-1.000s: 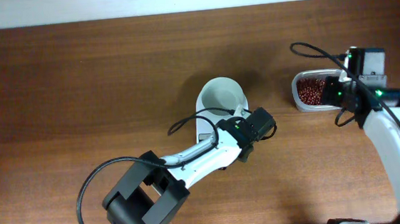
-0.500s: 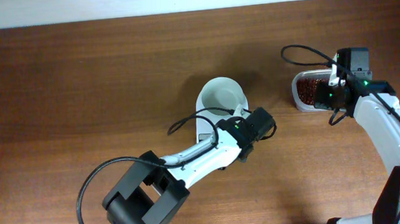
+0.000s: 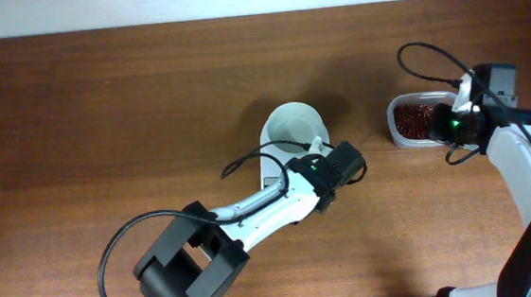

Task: Scoop and weigh 50g on scale
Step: 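Dip the pink scoop into the red beans with the right gripper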

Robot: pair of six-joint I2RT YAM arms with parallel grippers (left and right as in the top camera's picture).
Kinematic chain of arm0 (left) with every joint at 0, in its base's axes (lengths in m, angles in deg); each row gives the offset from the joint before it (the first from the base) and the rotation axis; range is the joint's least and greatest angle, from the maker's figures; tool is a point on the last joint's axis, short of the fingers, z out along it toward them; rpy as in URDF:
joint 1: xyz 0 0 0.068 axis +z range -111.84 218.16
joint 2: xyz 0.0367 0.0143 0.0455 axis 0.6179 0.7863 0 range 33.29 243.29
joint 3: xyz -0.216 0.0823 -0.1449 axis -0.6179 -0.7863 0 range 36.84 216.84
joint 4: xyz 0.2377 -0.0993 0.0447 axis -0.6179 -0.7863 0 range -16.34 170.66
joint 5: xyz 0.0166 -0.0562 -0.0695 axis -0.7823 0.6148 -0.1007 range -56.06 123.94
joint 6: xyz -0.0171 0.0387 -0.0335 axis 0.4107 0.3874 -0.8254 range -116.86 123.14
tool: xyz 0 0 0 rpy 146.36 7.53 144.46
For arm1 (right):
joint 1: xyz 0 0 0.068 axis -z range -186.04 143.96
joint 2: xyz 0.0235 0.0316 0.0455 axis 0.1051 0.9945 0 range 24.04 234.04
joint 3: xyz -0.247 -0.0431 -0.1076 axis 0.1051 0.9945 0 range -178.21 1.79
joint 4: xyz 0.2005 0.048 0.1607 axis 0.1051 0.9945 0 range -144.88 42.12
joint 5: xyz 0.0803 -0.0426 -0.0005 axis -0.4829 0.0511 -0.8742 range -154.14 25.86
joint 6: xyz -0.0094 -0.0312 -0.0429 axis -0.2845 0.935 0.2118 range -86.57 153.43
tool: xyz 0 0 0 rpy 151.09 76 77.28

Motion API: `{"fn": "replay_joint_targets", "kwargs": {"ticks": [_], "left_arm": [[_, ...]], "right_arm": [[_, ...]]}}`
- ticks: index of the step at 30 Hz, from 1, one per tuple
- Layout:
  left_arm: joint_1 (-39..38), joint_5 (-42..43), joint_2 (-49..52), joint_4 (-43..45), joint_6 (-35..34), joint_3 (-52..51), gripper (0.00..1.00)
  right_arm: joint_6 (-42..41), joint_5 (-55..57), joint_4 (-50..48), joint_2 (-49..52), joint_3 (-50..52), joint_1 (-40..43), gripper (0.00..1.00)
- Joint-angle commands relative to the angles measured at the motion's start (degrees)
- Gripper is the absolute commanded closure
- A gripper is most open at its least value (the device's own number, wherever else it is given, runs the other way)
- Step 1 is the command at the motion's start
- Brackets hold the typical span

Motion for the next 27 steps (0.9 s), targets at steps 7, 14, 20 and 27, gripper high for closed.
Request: {"fn": "replay_joint_targets", "kwargs": {"ticks": [7,14,20,27], "left_arm": [[0.0,1.1,0.9,-0.5,0.2,-0.6,0.37],[0.0,1.1,0.9,-0.6,0.1,-0.6,0.37],[0.0,1.1,1.0,-0.5,0.1,-0.6,0.37],[0.0,1.1,0.9,-0.6,0.1,-0.7,0.37]], "right_arm": [[0.9,-10.0,-1.0,2.4,-0.7,1.5,0.96],[0.8,-23.6,-1.0,2.5,-0.6,8.2,0.96],[0.7,-33.4,-0.9,2.5,-0.3,12.8,0.96],[0.9,-39.1,-0.6,2.5,0.1,16.2,0.96]]}}
